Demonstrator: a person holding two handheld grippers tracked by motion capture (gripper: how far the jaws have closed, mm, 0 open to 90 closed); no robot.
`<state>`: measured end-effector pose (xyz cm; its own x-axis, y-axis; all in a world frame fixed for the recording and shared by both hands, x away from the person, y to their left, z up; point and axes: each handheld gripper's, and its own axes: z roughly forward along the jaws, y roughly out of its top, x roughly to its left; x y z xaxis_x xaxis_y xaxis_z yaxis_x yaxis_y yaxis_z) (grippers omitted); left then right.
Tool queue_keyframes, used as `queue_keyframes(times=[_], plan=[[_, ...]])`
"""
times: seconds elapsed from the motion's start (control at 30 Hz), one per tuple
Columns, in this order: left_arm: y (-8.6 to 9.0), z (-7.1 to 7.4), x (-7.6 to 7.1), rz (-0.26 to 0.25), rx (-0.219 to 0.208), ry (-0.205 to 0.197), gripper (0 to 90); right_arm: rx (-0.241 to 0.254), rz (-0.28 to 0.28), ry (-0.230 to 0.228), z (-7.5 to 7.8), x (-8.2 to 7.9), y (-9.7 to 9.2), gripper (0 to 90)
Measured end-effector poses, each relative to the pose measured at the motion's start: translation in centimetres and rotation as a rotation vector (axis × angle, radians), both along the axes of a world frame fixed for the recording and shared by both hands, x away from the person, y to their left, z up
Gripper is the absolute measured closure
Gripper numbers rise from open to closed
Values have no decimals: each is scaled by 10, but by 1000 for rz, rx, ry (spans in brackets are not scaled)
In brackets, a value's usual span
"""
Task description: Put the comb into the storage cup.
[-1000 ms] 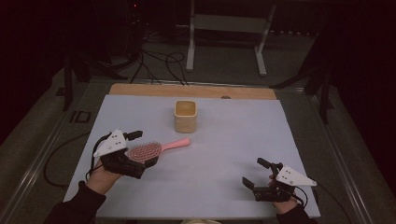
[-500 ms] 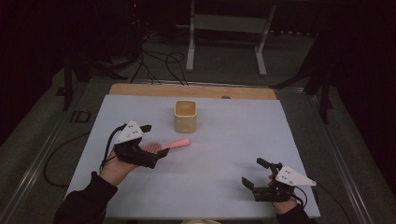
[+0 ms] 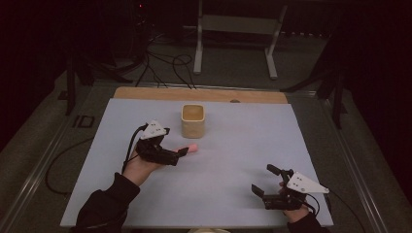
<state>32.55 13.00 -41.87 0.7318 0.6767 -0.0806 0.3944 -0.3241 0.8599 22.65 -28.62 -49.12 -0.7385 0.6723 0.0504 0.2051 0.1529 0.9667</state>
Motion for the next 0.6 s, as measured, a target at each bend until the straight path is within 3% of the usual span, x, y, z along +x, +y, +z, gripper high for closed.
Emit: queue_keyframes(times=[0.33, 0.6], plan=[[-4, -11, 13, 47, 28, 37, 228, 0, 1, -1, 0, 0, 0, 85], [-10, -23, 25, 85, 43, 97, 374, 0, 3, -2, 0, 0, 0, 85]])
